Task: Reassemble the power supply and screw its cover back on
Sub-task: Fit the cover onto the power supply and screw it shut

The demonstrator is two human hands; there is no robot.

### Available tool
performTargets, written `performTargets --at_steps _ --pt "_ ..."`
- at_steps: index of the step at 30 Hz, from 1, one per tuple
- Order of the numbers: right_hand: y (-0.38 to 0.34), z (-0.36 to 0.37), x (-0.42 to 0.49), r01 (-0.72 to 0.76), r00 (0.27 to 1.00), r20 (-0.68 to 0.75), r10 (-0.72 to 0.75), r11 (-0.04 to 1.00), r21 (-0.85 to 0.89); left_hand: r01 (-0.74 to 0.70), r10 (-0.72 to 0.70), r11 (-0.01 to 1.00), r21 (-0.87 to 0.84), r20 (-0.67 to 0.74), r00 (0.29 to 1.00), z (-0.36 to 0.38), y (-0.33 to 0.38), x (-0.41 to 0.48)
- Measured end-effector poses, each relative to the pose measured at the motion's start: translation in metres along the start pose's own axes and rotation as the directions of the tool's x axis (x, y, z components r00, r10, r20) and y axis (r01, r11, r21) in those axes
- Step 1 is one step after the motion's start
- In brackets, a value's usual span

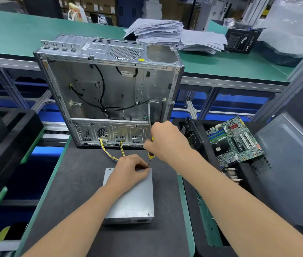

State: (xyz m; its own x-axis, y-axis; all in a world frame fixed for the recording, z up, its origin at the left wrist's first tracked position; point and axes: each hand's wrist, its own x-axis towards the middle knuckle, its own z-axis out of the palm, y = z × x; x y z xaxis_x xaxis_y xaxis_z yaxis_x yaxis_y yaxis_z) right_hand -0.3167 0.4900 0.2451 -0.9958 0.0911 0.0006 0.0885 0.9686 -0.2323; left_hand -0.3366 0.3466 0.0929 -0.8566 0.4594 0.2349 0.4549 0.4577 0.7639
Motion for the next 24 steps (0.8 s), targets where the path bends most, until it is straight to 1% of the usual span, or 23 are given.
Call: performTargets --at_steps 2,4,5,7,8,10,11,14,16,20,24 --pt "0.0 -0.002 -0.003 0.038 0.999 -0.014 -0.039 0.997 -0.07 -0.004 0.004 1.0 -0.005 -0.005 1.0 0.0 0.0 0.0" --pt "0.0 -0.005 -0.005 0.154 0.987 -0.011 -0.158 0.972 -0.178 -0.008 0.008 1.0 0.002 -0.007 1.0 0.0 0.0 0.0" --pt "0.001 -0.008 -0.005 0.244 0.969 0.014 -0.247 0.944 -0.221 -0.007 0.007 1.0 0.002 -0.007 1.0 0.0 0.0 -0.001" --pt "0.004 -0.017 -0.006 0.448 0.894 0.13 -0.429 0.854 -0.263 -0.003 0.003 1.0 -0.007 -0.008 1.0 0.0 0.0 -0.001" --pt "0.007 -0.022 -0.006 0.527 0.849 0.197 -0.49 0.807 -0.266 0.001 -0.001 1.0 -0.009 -0.007 1.0 0.0 0.0 -0.001" --pt "0.01 -0.029 -0.004 0.614 0.785 0.297 -0.544 0.748 -0.252 0.007 -0.007 1.0 -0.007 -0.006 1.0 -0.001 0.0 -0.001" --pt "0.01 -0.031 -0.003 0.628 0.771 0.317 -0.552 0.741 -0.237 0.007 -0.007 1.0 -0.007 -0.005 1.0 -0.001 0.0 0.0" --pt "0.007 -0.031 0.0 0.632 0.761 0.324 -0.562 0.755 -0.176 0.005 -0.005 1.0 0.002 -0.003 1.0 -0.002 0.0 -0.001" --pt "0.005 -0.03 0.001 0.606 0.778 0.314 -0.544 0.782 -0.147 0.004 -0.004 1.0 0.005 -0.002 1.0 -0.002 0.0 -0.001" --pt "0.006 -0.024 0.003 0.493 0.857 0.227 -0.462 0.863 -0.107 -0.005 0.005 1.0 -0.012 0.005 1.0 -0.003 0.001 -0.002" --pt "0.006 -0.015 0.004 0.305 0.948 0.115 -0.297 0.951 -0.058 -0.018 0.018 1.0 -0.002 0.002 1.0 -0.003 0.001 -0.001"
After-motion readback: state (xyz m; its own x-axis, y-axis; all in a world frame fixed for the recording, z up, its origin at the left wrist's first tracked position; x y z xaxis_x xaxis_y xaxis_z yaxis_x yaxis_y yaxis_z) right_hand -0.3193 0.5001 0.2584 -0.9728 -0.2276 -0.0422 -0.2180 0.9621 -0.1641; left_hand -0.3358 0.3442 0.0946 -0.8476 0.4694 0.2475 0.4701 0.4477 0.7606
